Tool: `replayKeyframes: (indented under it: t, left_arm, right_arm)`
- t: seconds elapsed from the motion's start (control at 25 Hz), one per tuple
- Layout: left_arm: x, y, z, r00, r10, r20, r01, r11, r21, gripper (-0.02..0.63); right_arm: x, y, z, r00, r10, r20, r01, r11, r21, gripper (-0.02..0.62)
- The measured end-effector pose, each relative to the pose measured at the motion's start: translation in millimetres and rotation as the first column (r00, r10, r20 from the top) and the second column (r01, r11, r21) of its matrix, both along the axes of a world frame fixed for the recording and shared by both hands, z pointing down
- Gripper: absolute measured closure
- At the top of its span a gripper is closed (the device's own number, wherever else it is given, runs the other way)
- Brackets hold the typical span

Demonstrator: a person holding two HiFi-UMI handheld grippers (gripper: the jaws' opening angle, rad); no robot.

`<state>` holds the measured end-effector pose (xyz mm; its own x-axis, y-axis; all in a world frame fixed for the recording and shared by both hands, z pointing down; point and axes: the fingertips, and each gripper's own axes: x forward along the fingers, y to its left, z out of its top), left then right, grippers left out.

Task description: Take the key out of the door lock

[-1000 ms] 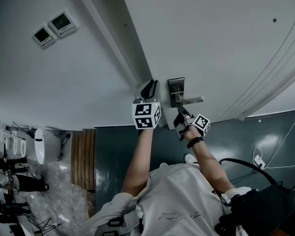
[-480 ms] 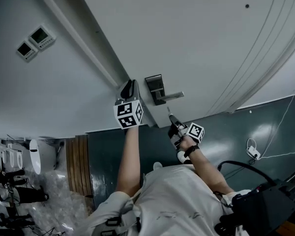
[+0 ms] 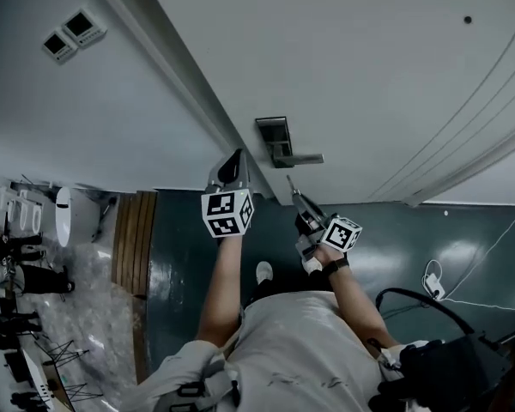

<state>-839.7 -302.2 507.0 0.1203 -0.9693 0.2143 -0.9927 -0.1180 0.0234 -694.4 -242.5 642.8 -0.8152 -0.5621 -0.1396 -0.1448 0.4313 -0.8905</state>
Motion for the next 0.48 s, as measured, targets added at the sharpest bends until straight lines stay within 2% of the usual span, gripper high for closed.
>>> replayKeyframes:
  t: [0.08, 0.2, 0.32, 0.4, 0.48]
  left_arm:
    - [8, 20, -1, 1.000, -0.011, -0.023, 0.011, 1.000, 0.019, 0.604]
    - [16, 53, 2, 0.999, -0.004, -0.037, 0.006, 0.999, 0.037, 0.604]
    - [27, 83, 0, 0.998, 0.034, -0.049, -0.031, 0.998, 0.058, 0.604]
    - [39, 99, -7, 0.995, 0.070, -0.068, -0.064, 0.995, 0.082, 0.604]
    - [53, 124, -16, 0.991, 0.104, -0.078, -0.096, 0.990, 0.105, 0.604]
  right_arm:
    - [6, -3, -23, 0.995, 0.014, -0.096, 0.001, 0.988, 0.156, 0.571]
    - [12, 0, -53, 0.961, 0.081, -0.264, 0.016, 0.939, 0.345, 0.571]
    - [23, 9, -86, 0.902, 0.201, -0.383, -0.003, 0.888, 0.459, 0.571]
    - [32, 18, -112, 0.867, 0.277, -0.414, -0.026, 0.855, 0.517, 0.571]
    - [35, 46, -129, 0.840, 0.310, -0.446, -0.028, 0.844, 0.535, 0.571]
